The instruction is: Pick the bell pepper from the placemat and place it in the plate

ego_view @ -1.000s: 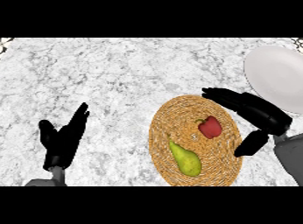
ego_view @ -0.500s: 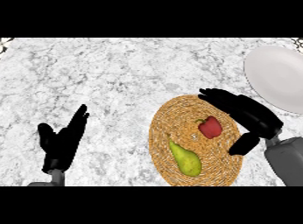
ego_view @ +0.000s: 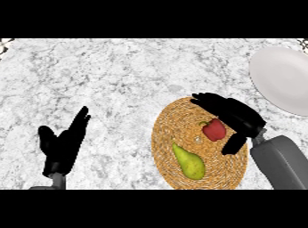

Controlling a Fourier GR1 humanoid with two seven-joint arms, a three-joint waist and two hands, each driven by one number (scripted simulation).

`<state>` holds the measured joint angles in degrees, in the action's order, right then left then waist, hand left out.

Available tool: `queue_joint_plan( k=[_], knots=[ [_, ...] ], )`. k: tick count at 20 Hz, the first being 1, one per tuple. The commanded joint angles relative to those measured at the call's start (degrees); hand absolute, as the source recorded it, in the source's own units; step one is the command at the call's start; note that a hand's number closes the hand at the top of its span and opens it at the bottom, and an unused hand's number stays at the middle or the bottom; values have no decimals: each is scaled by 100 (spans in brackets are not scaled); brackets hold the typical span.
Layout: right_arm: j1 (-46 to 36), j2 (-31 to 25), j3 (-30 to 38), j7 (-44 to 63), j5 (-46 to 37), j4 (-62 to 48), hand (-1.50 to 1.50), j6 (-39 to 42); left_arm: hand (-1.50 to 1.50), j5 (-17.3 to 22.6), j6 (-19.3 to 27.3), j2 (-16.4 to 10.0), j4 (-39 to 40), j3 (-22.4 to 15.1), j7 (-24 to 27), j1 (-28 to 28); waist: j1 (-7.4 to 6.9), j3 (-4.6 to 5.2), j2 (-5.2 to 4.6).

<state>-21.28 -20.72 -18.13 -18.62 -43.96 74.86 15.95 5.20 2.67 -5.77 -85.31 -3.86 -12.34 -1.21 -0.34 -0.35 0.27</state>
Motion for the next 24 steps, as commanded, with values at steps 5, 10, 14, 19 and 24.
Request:
queue_joint_plan(
  k=[5,10,14,19,24],
  knots=[
    [-120,236,-353,-422,-868,-415,150,-432,0,-64,60,165,257,1,-50,5,11,35,-31],
    [-263,319,-75,-917,-1160,-1095,150,-1018,0,39,-181,-38,124,132,-209,-10,-13,33,-33],
    [650,213,83,-68,-1050,124,150,-814,0,49,-125,38,375,203,-135,54,112,38,-7],
    [2211,445,112,1160,-1230,1031,150,-1241,0,24,-79,31,332,281,230,-438,361,49,44],
    [2909,730,431,1178,-561,3347,150,-1691,0,80,-155,-96,10,326,69,-474,260,41,42]
  ],
)
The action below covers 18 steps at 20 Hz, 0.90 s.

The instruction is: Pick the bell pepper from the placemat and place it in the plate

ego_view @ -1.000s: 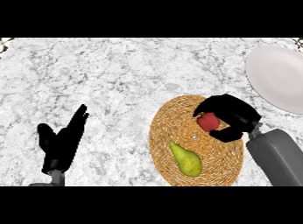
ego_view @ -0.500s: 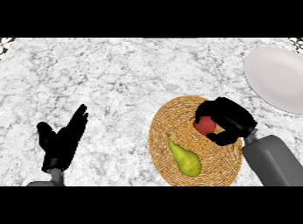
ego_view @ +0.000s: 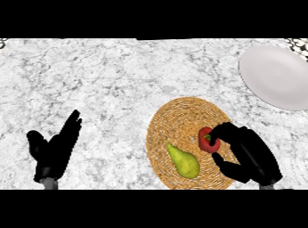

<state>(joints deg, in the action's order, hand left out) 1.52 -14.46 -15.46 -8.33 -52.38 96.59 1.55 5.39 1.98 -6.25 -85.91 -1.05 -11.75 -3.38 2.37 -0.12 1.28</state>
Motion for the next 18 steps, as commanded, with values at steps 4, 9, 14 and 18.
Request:
queue_joint_plan(
  k=[4,9,14,18],
  knots=[
    [1092,280,529,398,561,1951,150,-529,0,-89,7,199,196,-227,-98,-54,-52,12,-92],
    [1034,614,1357,806,1541,2238,150,-491,0,51,-141,38,479,45,18,243,-135,11,-131],
    [554,586,2274,668,2459,1548,150,-520,0,-90,11,123,199,-127,-421,402,-215,7,-135],
    [-146,416,3022,293,3125,631,150,-626,0,-78,-84,196,301,-151,-82,180,-250,9,-138]
  ],
)
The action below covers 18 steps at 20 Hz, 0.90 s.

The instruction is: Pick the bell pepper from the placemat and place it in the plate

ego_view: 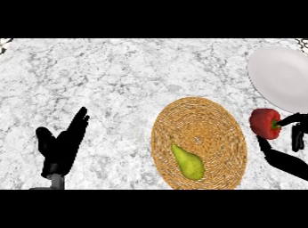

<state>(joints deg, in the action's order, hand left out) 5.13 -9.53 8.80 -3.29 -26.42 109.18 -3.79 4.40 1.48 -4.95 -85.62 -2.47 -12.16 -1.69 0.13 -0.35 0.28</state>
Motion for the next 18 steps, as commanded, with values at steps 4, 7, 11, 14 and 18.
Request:
queue_joint_plan(
  k=[4,7,11,14,18],
  knots=[
    [-1449,-651,1339,-832,583,-2263,150,-370,0,47,-55,130,332,-35,-65,53,-89,28,-59],
    [-1904,-749,1604,-1400,431,-3207,150,-916,0,25,-224,-129,78,-2,-113,-147,-147,24,-63],
    [-3031,-1419,1990,-1725,595,-4831,150,-916,0,-30,-93,38,615,52,-55,374,-174,23,-106],
    [-3235,-1743,2197,-2644,743,-6006,150,-884,0,8,-115,25,-52,-64,-250,-79,-175,21,-72],
    [-4129,-2166,2360,-2874,609,-7328,150,-1147,0,-99,-44,126,21,-174,-251,37,-314,12,-123]
  ],
)
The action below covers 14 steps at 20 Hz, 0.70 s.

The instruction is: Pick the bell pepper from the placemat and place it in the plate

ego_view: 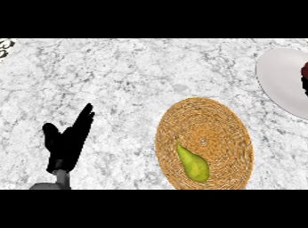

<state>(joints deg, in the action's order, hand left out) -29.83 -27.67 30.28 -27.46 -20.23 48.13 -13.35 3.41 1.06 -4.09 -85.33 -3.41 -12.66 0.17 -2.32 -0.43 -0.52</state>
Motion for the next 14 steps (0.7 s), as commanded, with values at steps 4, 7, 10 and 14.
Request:
queue_joint_plan(
  k=[4,7,10,14],
  knots=[
    [-958,-668,339,-1090,20,-2101,150,-154,0,-80,62,124,126,-130,-196,-4,-82,14,-71],
    [-1010,-1063,-46,44,-515,-2581,150,87,0,-123,52,165,306,-150,-48,110,-190,19,-147],
    [-1195,-979,-564,206,-1086,-2923,-150,7,0,-57,-82,80,242,-142,-164,272,-322,13,-181],
    [-1500,-989,-487,-22,-958,-3272,-150,540,0,-203,8,248,384,-297,52,143,-340,-3,-195]
  ],
)
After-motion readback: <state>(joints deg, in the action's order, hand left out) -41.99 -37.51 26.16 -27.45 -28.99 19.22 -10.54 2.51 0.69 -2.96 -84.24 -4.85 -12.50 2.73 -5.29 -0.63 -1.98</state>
